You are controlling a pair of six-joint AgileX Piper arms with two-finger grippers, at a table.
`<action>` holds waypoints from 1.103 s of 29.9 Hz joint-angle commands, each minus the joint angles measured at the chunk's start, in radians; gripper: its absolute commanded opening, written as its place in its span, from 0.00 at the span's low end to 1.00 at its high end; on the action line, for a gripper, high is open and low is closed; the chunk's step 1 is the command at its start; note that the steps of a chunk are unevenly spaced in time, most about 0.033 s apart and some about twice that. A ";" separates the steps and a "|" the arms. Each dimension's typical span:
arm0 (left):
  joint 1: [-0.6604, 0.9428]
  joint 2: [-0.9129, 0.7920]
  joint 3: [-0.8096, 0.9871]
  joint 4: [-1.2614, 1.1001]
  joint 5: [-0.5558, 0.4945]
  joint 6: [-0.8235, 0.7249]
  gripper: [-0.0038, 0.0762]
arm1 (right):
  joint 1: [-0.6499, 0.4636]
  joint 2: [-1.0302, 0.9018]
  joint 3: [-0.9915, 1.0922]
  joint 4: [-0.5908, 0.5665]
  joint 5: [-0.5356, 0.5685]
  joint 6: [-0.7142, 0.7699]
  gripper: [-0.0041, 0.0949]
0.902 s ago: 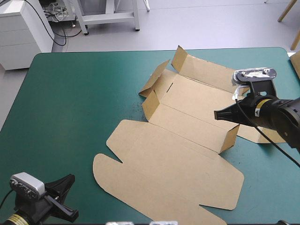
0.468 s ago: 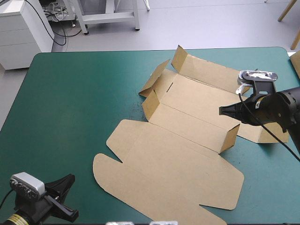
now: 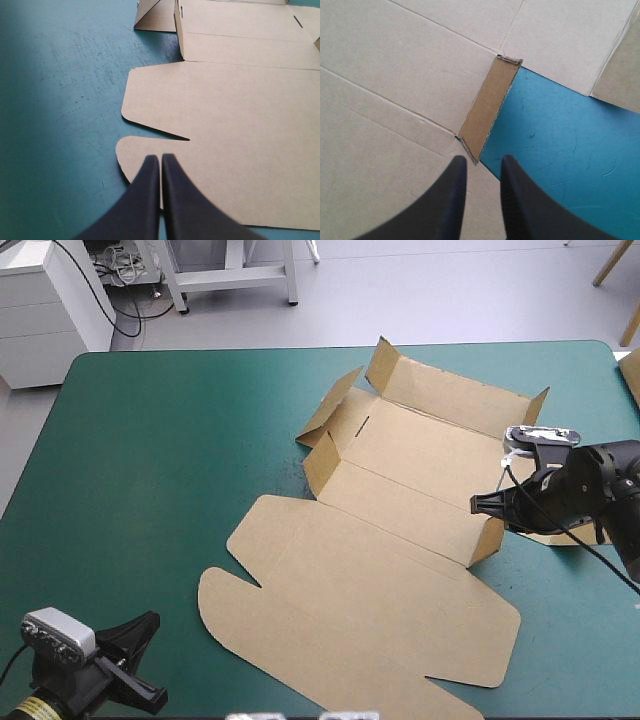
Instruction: Fold the box
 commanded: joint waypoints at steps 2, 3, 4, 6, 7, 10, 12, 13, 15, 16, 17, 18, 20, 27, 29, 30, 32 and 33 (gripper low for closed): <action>-0.006 0.018 -0.022 -0.020 -0.072 0.005 0.04 | -0.009 -0.023 -0.025 0.005 -0.031 0.019 0.52; -0.006 0.018 -0.022 -0.020 -0.072 0.003 0.04 | -0.009 -0.023 -0.025 0.005 -0.031 0.041 0.55; -0.006 0.018 -0.022 -0.020 -0.072 0.003 0.04 | -0.009 -0.023 -0.025 0.003 -0.031 0.052 0.56; -0.006 0.018 -0.022 -0.020 -0.072 0.001 0.04 | -0.010 -0.019 -0.025 0.000 -0.031 0.071 0.56; -0.006 0.018 -0.022 -0.020 -0.072 0.001 0.04 | -0.010 -0.015 -0.025 -0.007 -0.031 0.081 0.56; -0.006 0.018 -0.022 -0.020 -0.072 0.001 0.04 | -0.010 0.000 -0.025 -0.007 -0.031 0.088 0.56; -0.006 0.018 -0.022 -0.020 -0.072 0.001 0.04 | -0.010 0.018 -0.025 -0.007 -0.031 0.088 0.56; -0.006 0.018 -0.022 -0.020 -0.072 0.001 0.04 | -0.010 0.027 -0.025 -0.007 -0.031 0.094 0.56; -0.006 0.018 -0.022 -0.020 -0.072 0.001 0.04 | -0.010 0.047 -0.025 -0.015 -0.031 0.120 0.56; -0.006 0.018 -0.022 -0.020 -0.072 0.001 0.04 | -0.010 0.058 -0.025 -0.023 -0.031 0.122 0.56; -0.006 0.018 -0.022 -0.020 -0.072 0.001 0.04 | -0.010 0.070 -0.025 -0.023 -0.031 0.122 0.56; -0.006 0.018 -0.022 -0.020 -0.072 0.001 0.04 | -0.010 0.080 -0.025 -0.025 -0.031 0.122 0.56; -0.006 0.018 -0.022 -0.020 -0.072 0.001 0.04 | -0.010 0.100 -0.025 -0.025 -0.031 0.122 0.56; -0.006 0.018 -0.022 -0.020 -0.072 0.001 0.04 | -0.028 0.167 -0.025 -0.015 -0.031 0.122 0.56; -0.006 0.018 -0.022 -0.020 -0.072 0.001 0.04 | -0.046 0.178 -0.025 -0.003 -0.033 0.121 0.56; -0.006 0.018 -0.022 -0.020 -0.072 0.001 0.04 | -0.054 0.178 -0.025 -0.004 -0.036 0.121 0.56; -0.006 0.018 -0.022 -0.020 -0.072 0.001 0.04 | -0.065 0.178 -0.025 -0.005 -0.050 0.117 0.56; -0.006 0.018 -0.022 -0.020 -0.072 0.001 0.04 | -0.072 0.178 -0.025 -0.003 -0.051 0.112 0.56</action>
